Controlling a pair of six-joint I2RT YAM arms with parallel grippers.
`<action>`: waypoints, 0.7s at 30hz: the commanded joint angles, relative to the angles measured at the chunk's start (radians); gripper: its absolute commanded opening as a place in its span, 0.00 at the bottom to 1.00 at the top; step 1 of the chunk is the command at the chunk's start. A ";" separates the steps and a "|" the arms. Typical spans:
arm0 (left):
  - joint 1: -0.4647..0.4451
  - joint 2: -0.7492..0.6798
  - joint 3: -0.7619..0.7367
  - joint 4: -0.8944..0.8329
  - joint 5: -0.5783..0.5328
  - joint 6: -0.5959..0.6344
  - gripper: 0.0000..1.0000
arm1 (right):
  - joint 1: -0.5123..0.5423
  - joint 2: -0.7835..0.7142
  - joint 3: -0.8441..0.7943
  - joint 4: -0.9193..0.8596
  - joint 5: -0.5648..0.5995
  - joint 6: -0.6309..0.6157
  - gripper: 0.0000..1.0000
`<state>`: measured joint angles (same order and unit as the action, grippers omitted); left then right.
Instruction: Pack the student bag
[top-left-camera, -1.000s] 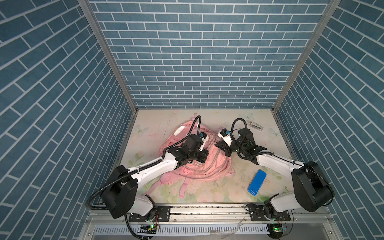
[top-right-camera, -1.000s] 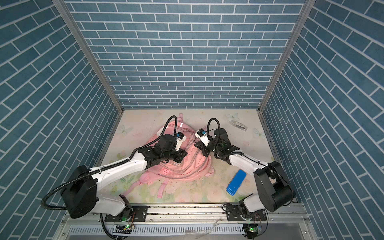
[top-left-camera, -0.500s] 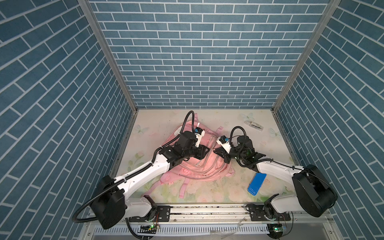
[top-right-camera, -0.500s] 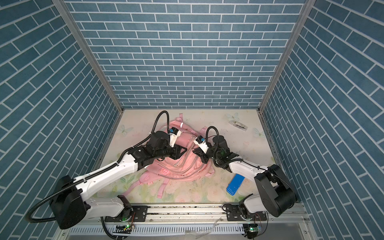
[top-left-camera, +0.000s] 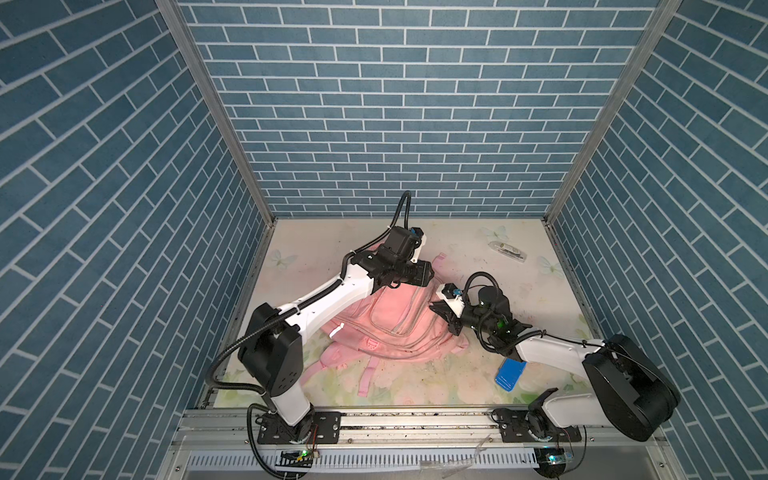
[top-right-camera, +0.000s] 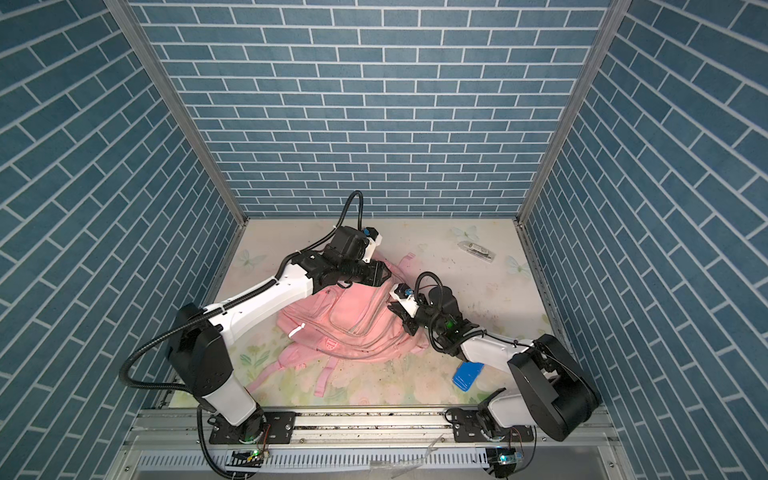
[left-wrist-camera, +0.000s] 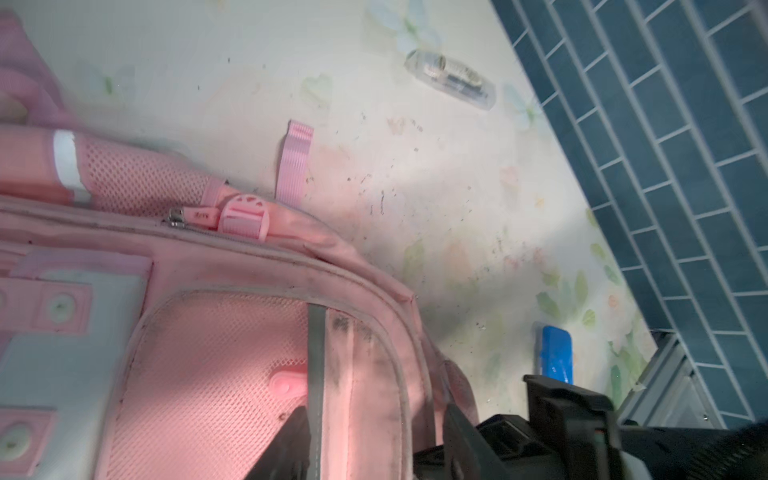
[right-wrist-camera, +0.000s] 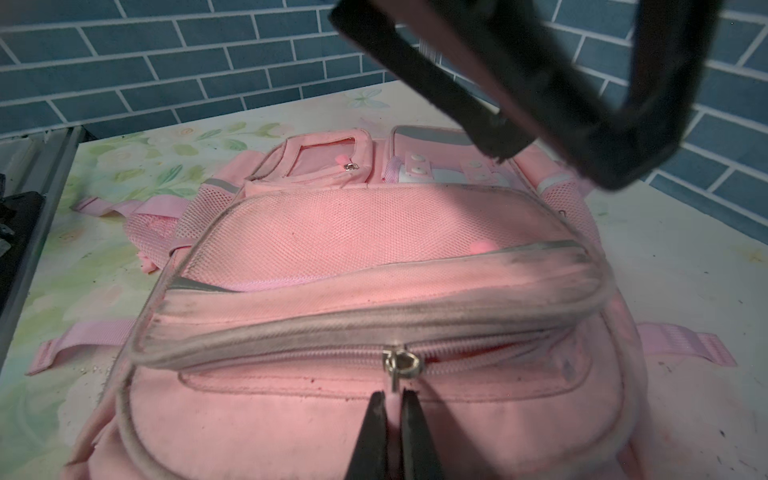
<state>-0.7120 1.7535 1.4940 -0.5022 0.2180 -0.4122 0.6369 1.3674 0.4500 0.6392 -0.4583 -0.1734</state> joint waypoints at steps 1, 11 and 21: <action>-0.037 0.049 0.097 -0.119 -0.063 0.018 0.54 | 0.018 -0.016 -0.004 0.057 0.021 -0.071 0.00; -0.093 0.253 0.327 -0.376 -0.223 0.046 0.53 | 0.033 -0.014 -0.012 0.064 0.035 -0.102 0.00; -0.097 0.294 0.355 -0.389 -0.171 0.004 0.52 | 0.036 -0.025 -0.039 0.087 0.051 -0.124 0.00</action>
<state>-0.8055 2.0464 1.8324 -0.8684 0.0212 -0.3798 0.6605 1.3666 0.4244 0.6739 -0.3950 -0.2466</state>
